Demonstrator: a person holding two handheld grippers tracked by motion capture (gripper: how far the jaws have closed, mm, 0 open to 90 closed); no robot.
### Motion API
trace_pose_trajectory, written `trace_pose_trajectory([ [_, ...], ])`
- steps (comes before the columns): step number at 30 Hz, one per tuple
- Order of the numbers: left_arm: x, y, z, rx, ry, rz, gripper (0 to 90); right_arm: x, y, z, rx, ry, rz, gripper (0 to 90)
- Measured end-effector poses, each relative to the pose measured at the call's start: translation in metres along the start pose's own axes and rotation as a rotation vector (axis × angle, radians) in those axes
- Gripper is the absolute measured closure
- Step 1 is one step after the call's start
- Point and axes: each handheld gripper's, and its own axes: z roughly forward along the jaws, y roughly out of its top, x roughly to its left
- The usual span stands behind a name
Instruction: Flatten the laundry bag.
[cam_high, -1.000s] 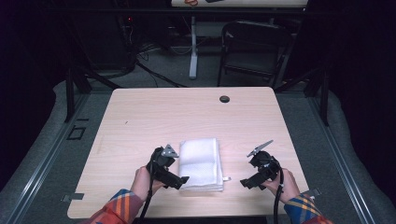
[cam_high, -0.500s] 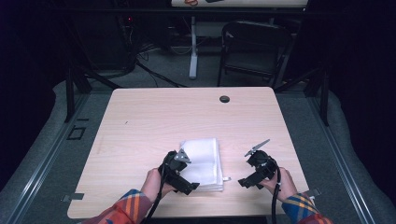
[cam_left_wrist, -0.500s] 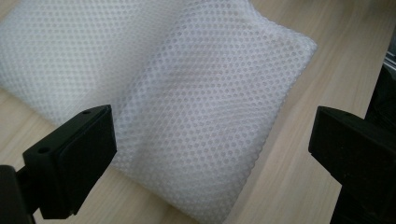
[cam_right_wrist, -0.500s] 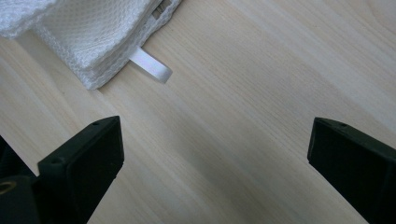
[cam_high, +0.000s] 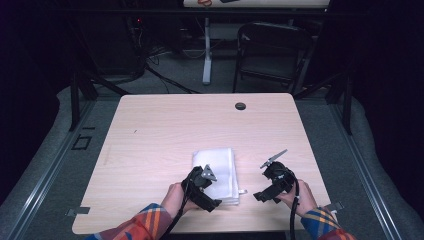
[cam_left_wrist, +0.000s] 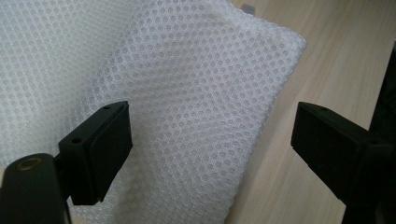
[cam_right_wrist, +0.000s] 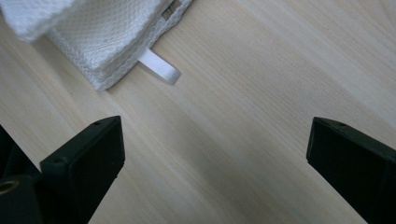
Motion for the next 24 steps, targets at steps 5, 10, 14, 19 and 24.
trace_pose_trajectory([
  [5, -0.004, 0.000, 0.011, 0.042, 0.028, 0.030, 20.0, 0.001, 0.000, 0.000, 0.010, 0.015, -0.006, 4.0],
  [10, -0.006, 0.000, 0.017, 0.065, 0.053, 0.046, 24.5, 0.001, 0.000, 0.001, 0.024, 0.011, -0.018, 4.2],
  [14, -0.005, 0.000, 0.016, 0.059, 0.058, 0.044, 34.0, 0.002, 0.000, 0.002, 0.013, 0.021, -0.011, 4.4],
  [19, -0.004, 0.000, 0.015, 0.059, 0.052, 0.051, 43.0, 0.003, 0.000, 0.002, 0.019, 0.010, -0.016, 4.7],
  [24, -0.003, -0.001, 0.015, 0.055, 0.047, 0.056, 50.6, 0.004, 0.001, 0.003, 0.017, 0.025, -0.019, 5.1],
])
